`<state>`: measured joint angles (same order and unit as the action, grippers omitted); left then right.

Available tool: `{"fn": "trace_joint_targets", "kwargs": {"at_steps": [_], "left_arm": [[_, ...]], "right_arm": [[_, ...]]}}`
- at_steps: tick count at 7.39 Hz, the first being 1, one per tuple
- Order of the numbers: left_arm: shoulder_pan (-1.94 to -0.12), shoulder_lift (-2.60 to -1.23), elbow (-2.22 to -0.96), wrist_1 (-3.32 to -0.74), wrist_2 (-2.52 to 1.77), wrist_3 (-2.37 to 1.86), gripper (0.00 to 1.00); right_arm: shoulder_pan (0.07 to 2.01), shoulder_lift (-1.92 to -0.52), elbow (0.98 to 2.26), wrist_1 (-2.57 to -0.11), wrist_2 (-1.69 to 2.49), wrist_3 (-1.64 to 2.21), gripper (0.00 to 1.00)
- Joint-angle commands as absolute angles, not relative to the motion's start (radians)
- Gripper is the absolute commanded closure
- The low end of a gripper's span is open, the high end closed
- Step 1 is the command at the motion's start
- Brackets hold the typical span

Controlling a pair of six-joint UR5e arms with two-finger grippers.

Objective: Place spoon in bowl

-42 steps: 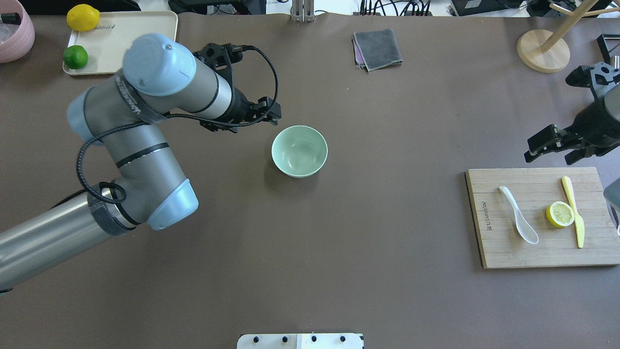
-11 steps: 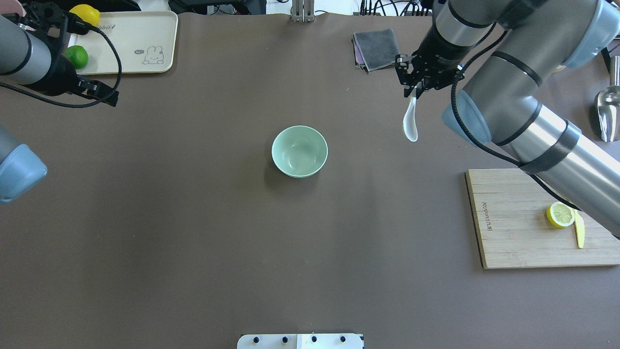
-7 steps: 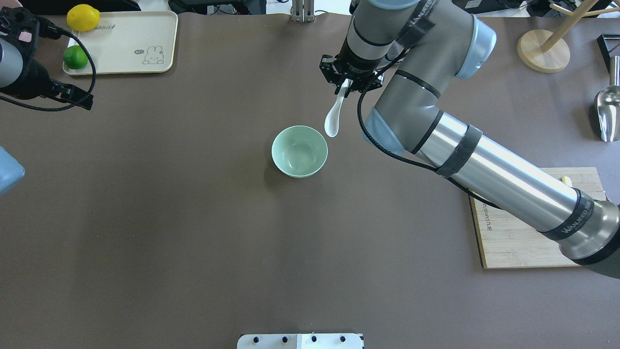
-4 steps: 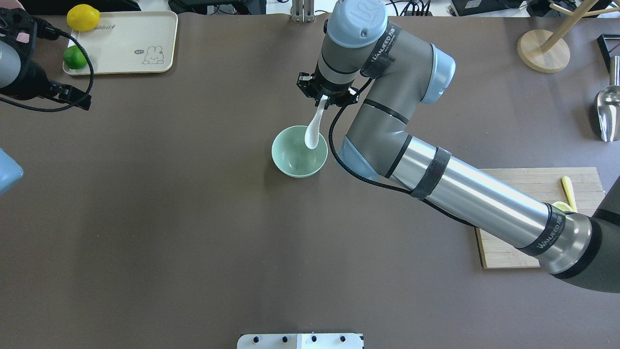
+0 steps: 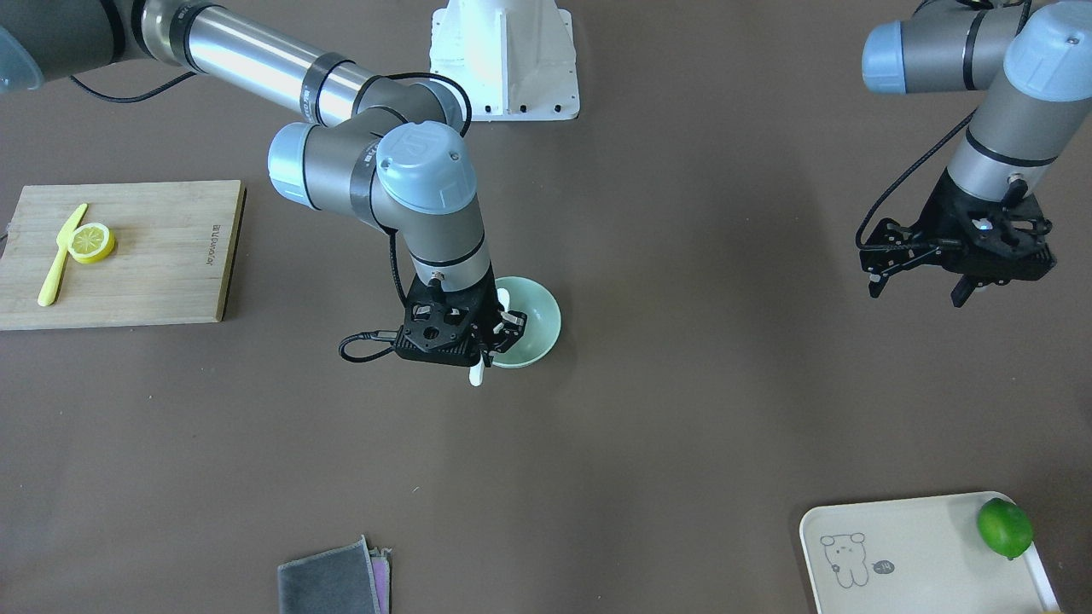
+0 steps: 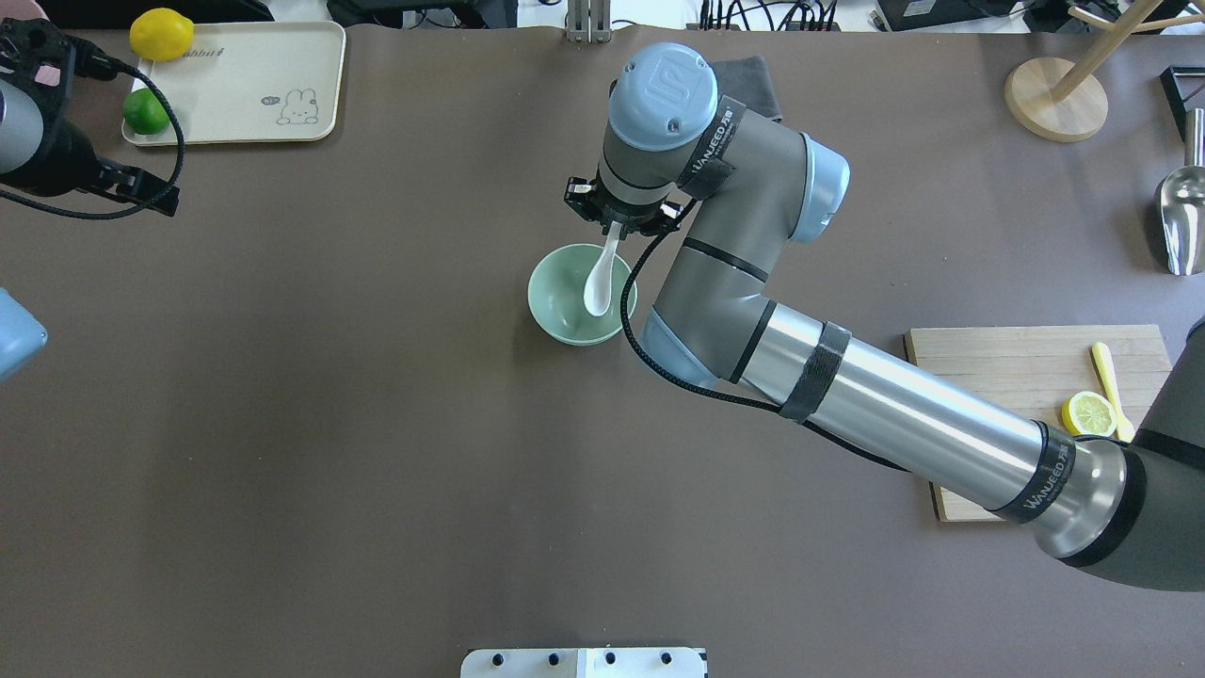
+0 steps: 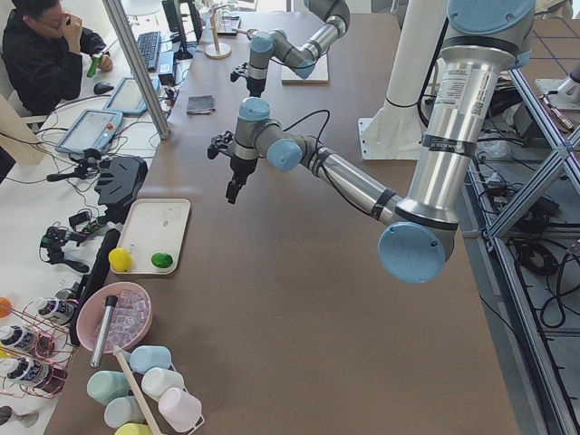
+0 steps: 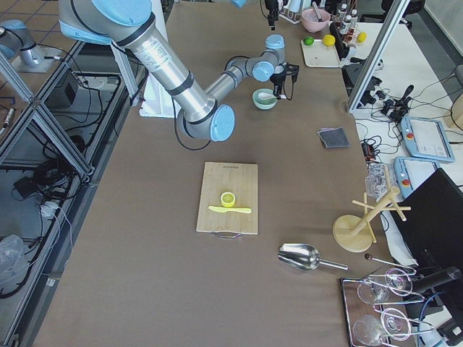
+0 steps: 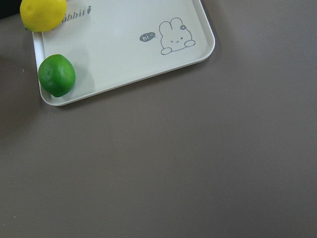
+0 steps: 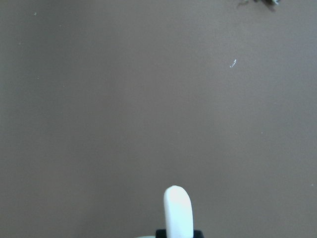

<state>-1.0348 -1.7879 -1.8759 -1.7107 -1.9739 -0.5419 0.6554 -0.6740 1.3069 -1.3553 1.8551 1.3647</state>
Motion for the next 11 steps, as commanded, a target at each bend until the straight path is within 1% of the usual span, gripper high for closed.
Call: {"fn": "trace_joint_targets", "kwargs": {"at_steps": [1,2,3,5,6,7,8,9,10,11], "left_arm": [[-1.034,-1.79,-1.862,-1.718,-1.973,-0.519,0.02],[-1.034,-1.793,-1.861,-1.718,-1.973,-0.518,0.02],[-1.035,-1.792,-1.861,-1.718,-1.973,-0.518,0.02],[-1.037,-1.789,-1.862,-1.718,-1.976,-0.518,0.02],[-1.042,-1.793,-1.87,-1.715,-1.976,-0.52,0.02],[-1.045,-1.793,-1.868,-1.713,-1.971,-0.519,0.02],[-1.058,-1.787,-1.868,-1.715,-1.977,-0.518,0.02],[-1.06,-1.786,-1.868,-1.715,-1.977,-0.518,0.02],[-1.103,-1.766,-1.859,-1.713,-1.979,-0.518,0.02],[-1.173,-1.749,-1.852,-1.707,-2.023,-0.518,0.02]], "right_arm": [[0.646,-0.673,1.296,-1.339,1.835,1.374,0.85],[0.638,-0.67,1.289,-1.324,1.833,1.408,0.02],[0.637,-0.67,1.289,-1.322,1.833,1.439,0.0],[0.64,-0.663,1.301,-1.322,1.839,1.445,0.0],[0.664,-0.667,1.334,-1.336,1.868,1.442,0.0],[0.734,-0.699,1.371,-1.366,1.988,1.425,0.0],[0.792,-0.777,1.476,-1.431,2.043,1.339,0.0],[0.839,-0.892,1.62,-1.516,2.071,1.178,0.0],[0.92,-0.993,1.714,-1.587,2.142,1.011,0.0],[1.019,-1.097,1.75,-1.603,2.236,0.847,0.0]]}}
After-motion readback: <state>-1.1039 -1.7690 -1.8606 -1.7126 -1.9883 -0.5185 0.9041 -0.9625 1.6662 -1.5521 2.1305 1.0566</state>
